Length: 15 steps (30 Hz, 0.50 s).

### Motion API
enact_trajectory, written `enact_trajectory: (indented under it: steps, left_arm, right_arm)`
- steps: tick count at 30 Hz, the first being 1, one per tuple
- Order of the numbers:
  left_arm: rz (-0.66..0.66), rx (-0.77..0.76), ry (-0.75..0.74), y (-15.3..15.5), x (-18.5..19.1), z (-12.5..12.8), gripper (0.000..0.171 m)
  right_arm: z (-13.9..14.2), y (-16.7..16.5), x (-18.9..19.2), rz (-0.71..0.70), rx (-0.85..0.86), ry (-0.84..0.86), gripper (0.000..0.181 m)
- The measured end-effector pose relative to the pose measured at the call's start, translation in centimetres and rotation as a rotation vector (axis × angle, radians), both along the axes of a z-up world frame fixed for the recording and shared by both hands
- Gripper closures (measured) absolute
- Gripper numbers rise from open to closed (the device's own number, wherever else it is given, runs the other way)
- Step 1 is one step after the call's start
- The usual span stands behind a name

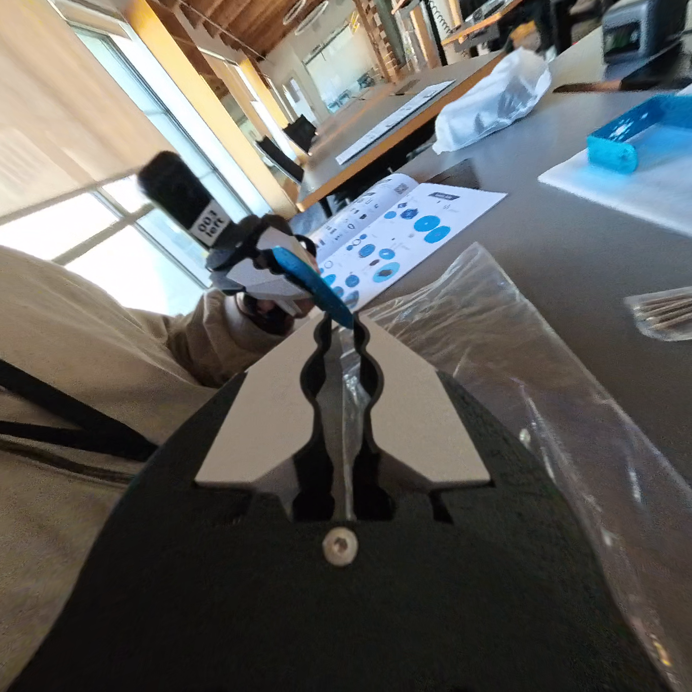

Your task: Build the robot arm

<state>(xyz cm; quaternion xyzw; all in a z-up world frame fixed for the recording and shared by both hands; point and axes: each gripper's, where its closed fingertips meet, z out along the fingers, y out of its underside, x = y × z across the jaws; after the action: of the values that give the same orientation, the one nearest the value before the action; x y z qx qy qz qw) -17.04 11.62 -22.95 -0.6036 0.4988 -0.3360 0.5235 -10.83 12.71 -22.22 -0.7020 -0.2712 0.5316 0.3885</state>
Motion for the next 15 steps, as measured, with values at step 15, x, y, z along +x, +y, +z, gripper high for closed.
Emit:
enact_trajectory:
  steps: [15]
  left_arm:
    - [-0.068, 0.957, 0.721, 4.6, 0.3, -5.2, 0.168]
  right_arm:
    - [-3.6, 1.0, -1.4, 0.062, 0.18, -0.382, 0.125]
